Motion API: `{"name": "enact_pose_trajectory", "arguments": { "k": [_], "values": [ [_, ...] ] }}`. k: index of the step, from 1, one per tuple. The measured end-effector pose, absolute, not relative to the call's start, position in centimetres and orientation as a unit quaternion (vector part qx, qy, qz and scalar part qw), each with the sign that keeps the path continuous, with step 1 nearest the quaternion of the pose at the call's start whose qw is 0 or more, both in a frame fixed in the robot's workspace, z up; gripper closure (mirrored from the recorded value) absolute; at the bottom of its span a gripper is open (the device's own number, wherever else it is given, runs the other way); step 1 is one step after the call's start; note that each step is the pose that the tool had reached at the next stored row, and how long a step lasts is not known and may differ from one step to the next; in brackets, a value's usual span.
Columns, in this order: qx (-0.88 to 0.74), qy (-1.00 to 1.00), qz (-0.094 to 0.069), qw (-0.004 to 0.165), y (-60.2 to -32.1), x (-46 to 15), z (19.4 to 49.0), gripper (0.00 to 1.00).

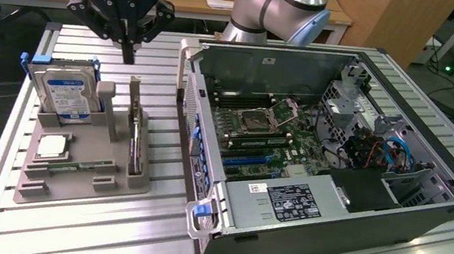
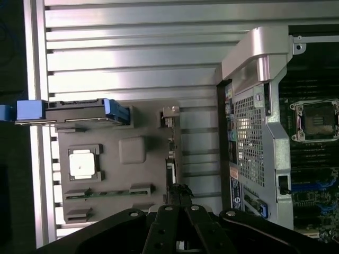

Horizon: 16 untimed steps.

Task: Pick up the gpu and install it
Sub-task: 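Reach for the gpu, then pick up the gpu and move the gpu toward the slot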

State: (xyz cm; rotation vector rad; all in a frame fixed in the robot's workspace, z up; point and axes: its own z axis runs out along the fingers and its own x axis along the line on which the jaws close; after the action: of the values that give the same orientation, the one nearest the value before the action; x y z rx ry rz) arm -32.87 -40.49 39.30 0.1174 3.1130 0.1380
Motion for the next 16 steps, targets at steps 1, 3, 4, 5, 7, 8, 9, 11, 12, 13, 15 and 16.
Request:
{"name": "enact_pose_trajectory", "arguments": {
  "k": [1,3,4,5,7,8,9,11,12,13,15,16],
  "values": [
    [0.038,0.998,0.044,0.012,-40.49,-33.01,39.29,0.90],
    [0.038,0.998,0.044,0.012,-40.51,-33.26,39.29,0.90],
    [0.038,0.998,0.044,0.012,-40.51,-33.37,39.29,0.90],
    [0.038,0.998,0.044,0.012,-40.51,-33.45,39.29,0.90],
    [0.038,0.998,0.044,0.012,-40.51,-33.46,39.29,0.90],
    [0.038,0.998,0.044,0.012,-40.51,-33.46,39.29,0.90],
    [0.038,0.998,0.044,0.012,-40.51,-33.46,39.29,0.90],
    [0.038,0.998,0.044,0.012,-40.51,-33.47,39.30,0.90],
    [0.038,0.998,0.044,0.012,-40.51,-33.47,39.29,0.90],
    [0.038,0.998,0.044,0.012,-40.51,-33.47,39.30,0.90],
    [0.038,0.998,0.044,0.012,-40.51,-33.47,39.29,0.90],
    [0.038,0.998,0.044,0.012,-40.51,-33.47,39.29,0.90]
  ]
}}
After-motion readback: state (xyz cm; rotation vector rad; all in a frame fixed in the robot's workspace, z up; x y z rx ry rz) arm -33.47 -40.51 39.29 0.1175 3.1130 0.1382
